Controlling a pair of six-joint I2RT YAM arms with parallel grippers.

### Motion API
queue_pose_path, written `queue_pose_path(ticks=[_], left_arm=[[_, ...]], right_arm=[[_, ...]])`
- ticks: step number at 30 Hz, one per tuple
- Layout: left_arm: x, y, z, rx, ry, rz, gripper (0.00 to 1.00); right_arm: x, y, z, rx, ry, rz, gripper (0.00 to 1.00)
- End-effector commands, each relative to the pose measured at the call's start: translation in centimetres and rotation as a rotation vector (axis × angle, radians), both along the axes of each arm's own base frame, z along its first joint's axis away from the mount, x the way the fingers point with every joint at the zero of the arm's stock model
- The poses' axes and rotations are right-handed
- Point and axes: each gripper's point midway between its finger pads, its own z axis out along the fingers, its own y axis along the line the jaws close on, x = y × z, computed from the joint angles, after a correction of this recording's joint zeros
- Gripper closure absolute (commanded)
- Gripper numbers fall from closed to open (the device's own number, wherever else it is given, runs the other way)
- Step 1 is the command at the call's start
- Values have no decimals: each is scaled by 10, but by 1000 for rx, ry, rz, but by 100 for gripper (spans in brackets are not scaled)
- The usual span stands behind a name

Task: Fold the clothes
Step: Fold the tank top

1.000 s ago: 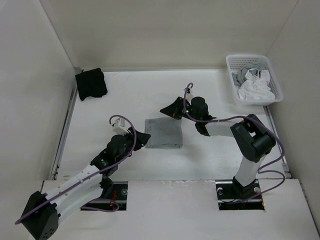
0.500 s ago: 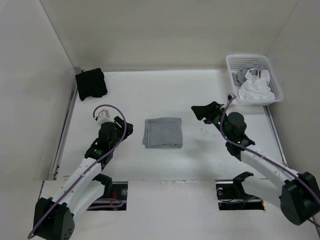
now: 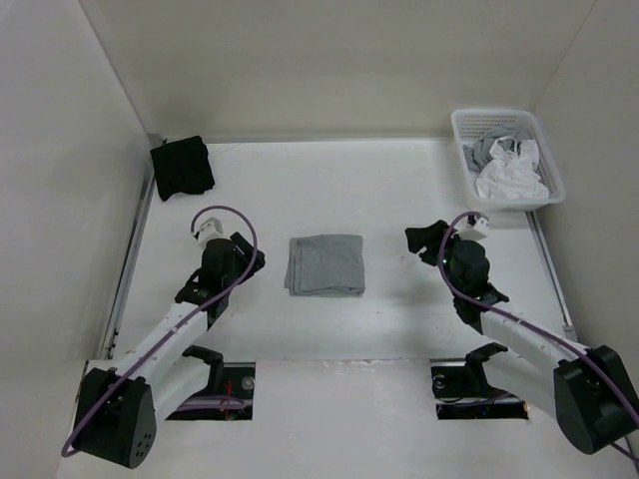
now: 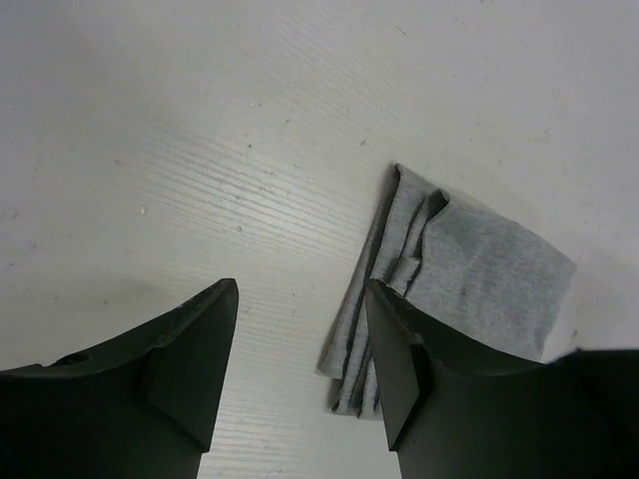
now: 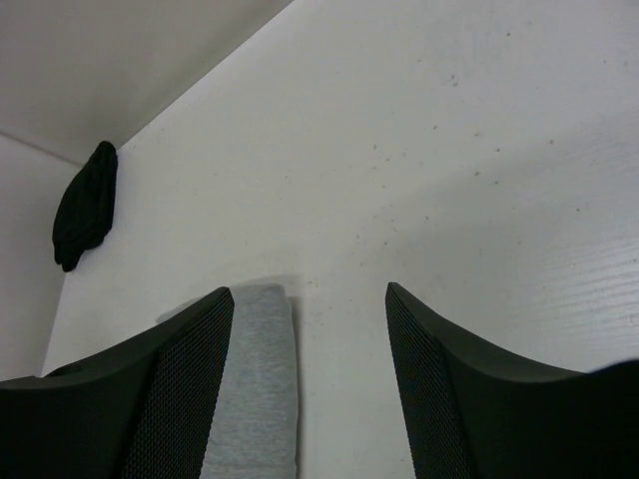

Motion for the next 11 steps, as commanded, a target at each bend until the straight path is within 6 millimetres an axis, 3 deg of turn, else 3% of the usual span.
queue_pose_path(ticks=[1, 11], left_arm=[[16, -8, 22, 3, -80, -32, 48], [21, -22, 18, 13, -77, -73, 45]], right_arm=[[8, -3, 16, 13, -52, -22, 33], [9, 0, 12, 9, -40, -11, 33]])
